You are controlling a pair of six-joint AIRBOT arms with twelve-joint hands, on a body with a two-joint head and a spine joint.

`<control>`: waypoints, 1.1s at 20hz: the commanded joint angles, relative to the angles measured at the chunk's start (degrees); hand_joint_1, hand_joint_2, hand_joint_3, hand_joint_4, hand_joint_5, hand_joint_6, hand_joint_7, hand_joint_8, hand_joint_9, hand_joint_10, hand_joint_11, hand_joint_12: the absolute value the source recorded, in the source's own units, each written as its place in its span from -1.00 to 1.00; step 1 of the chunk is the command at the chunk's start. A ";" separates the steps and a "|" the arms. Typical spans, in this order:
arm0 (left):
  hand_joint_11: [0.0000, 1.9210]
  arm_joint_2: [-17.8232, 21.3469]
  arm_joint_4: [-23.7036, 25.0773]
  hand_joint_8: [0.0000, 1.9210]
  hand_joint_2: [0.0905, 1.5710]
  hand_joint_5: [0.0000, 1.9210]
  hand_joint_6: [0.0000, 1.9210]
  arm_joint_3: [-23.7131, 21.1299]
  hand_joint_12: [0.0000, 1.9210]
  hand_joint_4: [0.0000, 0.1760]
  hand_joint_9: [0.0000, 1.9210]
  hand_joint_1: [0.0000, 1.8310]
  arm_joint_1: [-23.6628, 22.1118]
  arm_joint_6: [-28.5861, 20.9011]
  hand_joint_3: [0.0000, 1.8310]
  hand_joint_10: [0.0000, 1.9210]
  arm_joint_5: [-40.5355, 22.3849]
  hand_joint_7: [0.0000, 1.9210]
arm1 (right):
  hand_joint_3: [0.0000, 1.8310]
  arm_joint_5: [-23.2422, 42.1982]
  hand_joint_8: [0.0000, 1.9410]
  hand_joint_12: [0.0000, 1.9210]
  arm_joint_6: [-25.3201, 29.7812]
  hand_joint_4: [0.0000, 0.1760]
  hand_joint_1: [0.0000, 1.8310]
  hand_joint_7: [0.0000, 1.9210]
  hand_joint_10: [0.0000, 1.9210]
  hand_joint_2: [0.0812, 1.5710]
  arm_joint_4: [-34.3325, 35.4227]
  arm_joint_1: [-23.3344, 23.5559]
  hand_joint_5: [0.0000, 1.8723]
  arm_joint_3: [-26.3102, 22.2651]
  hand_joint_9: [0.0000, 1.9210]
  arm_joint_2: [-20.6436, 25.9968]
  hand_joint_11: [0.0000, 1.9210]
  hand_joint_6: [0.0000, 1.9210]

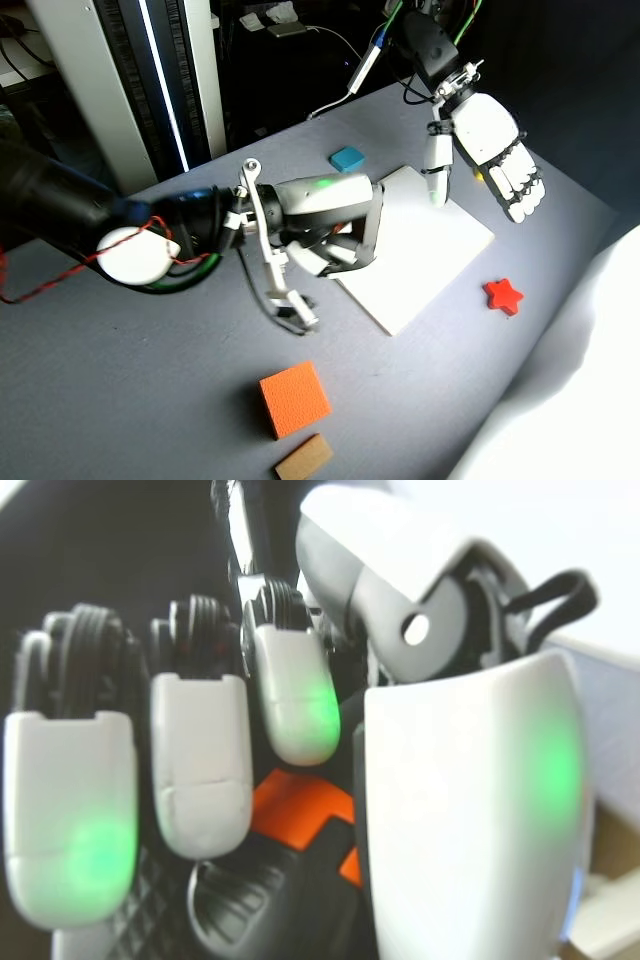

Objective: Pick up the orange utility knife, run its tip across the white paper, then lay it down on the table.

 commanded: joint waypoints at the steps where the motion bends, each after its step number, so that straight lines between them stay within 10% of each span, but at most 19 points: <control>1: -1.00 -0.14 3.16 -1.00 0.46 -1.00 -1.00 -0.47 -0.91 -1.00 -1.00 -1.00 -0.97 0.20 -1.00 -1.00 -3.88 -0.97 | -0.31 -1.78 1.00 1.00 3.89 1.00 0.61 0.83 1.00 0.31 1.00 0.69 0.69 -1.85 0.97 1.50 1.00 1.00; 11: -1.00 -4.12 5.77 -1.00 0.45 -1.00 -1.00 -5.75 -0.91 -1.00 -1.00 -1.00 -3.33 1.39 -1.00 -1.00 -2.76 -0.97 | -0.04 -6.77 1.00 1.00 8.40 1.00 0.65 0.78 1.00 0.12 10.20 -4.59 0.67 -4.68 0.92 6.02 0.98 1.00; 14: -1.00 -4.85 5.77 -1.00 0.45 -1.00 -1.00 -7.08 -0.90 -1.00 -1.00 -1.00 -3.40 1.74 -1.00 -1.00 -3.77 -0.97 | 0.06 -6.76 1.00 1.00 7.66 1.00 0.57 0.51 1.00 0.02 10.20 -5.46 0.35 -4.67 0.65 6.02 0.71 1.00; 15: -1.00 -4.95 5.77 -1.00 0.45 -1.00 -1.00 -7.37 -0.89 -1.00 -1.00 -1.00 -3.40 1.76 -1.00 -1.00 -3.99 -0.97 | 0.58 -6.76 1.00 1.00 7.66 -1.00 0.36 0.21 1.00 -0.25 10.20 -5.69 0.01 -4.67 0.52 6.03 0.56 1.00; 16: -1.00 -5.06 5.77 -1.00 0.45 -1.00 -1.00 -7.63 -0.88 -1.00 -1.00 -1.00 -3.40 1.76 -1.00 -1.00 -4.24 -0.97 | 0.56 -6.76 1.00 1.00 7.66 -1.00 0.31 0.07 1.00 -0.23 10.20 -5.96 -0.13 -4.68 0.33 6.09 0.35 0.97; 21: -1.00 -5.07 5.77 -1.00 0.46 -1.00 -1.00 -7.80 -0.91 -1.00 -1.00 -1.00 -3.26 1.76 -1.00 -1.00 -4.84 -0.98 | -0.78 -6.72 0.95 1.00 7.64 -1.00 0.10 -0.46 1.00 0.69 10.20 -6.55 -0.56 -5.65 -0.61 7.41 -0.57 0.82; 22: -1.00 -5.07 5.77 -1.00 0.46 -1.00 -1.00 -7.67 -0.91 -1.00 -1.00 -1.00 -3.27 1.76 -1.00 -1.00 -4.93 -0.98 | -0.90 -6.89 0.78 1.00 7.64 -1.00 0.14 -0.75 1.00 0.57 10.20 -6.56 -0.83 -6.29 -0.74 8.05 -0.69 0.63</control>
